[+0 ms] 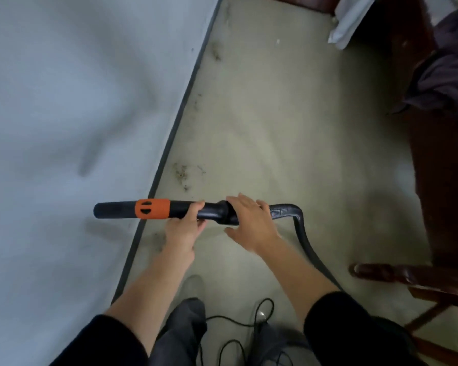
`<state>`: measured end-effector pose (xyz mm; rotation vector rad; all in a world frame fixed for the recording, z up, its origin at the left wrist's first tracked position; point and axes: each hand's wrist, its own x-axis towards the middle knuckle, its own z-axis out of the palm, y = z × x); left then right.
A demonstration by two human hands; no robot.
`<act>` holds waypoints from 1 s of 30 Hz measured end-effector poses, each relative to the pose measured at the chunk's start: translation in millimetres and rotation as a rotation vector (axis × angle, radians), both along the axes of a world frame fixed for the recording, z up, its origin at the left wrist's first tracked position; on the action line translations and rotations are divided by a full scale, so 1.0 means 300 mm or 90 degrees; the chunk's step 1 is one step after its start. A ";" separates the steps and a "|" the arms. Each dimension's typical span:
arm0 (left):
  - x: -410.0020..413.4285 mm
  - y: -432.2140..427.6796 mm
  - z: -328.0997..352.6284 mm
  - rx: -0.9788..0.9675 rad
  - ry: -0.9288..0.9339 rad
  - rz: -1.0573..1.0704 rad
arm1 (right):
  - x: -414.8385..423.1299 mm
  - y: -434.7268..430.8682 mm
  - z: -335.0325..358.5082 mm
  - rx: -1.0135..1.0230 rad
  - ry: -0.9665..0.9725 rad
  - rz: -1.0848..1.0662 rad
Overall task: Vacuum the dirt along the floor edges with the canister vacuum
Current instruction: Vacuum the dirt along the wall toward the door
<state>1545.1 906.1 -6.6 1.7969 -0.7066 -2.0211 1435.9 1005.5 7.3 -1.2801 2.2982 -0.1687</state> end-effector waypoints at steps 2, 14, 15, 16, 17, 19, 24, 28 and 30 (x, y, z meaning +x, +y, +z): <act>-0.062 -0.080 -0.023 0.011 0.009 0.005 | -0.079 -0.101 -0.033 0.013 0.005 0.036; -0.361 -0.315 -0.115 0.026 0.144 0.050 | -0.493 -0.458 -0.147 0.014 0.009 0.290; -0.401 -0.330 -0.135 0.021 0.150 0.092 | -0.534 -0.493 -0.169 0.014 0.015 0.318; -0.440 -0.351 -0.160 0.022 0.147 0.140 | -0.574 -0.530 -0.195 0.021 0.018 0.342; -0.475 -0.369 -0.192 0.026 0.134 0.194 | -0.610 -0.565 -0.228 0.035 0.016 0.366; -0.539 -0.402 -0.287 0.035 0.120 0.294 | -0.676 -0.638 -0.318 0.047 0.010 0.427; -0.567 -0.379 -0.559 0.067 0.098 0.400 | -0.723 -0.730 -0.587 0.090 0.020 0.585; -0.462 -0.319 -0.768 0.063 0.088 0.465 | -0.611 -0.746 -0.793 0.095 0.034 0.701; -0.389 -0.278 -0.872 0.053 0.085 0.492 | -0.521 -0.746 -0.895 0.099 0.026 0.743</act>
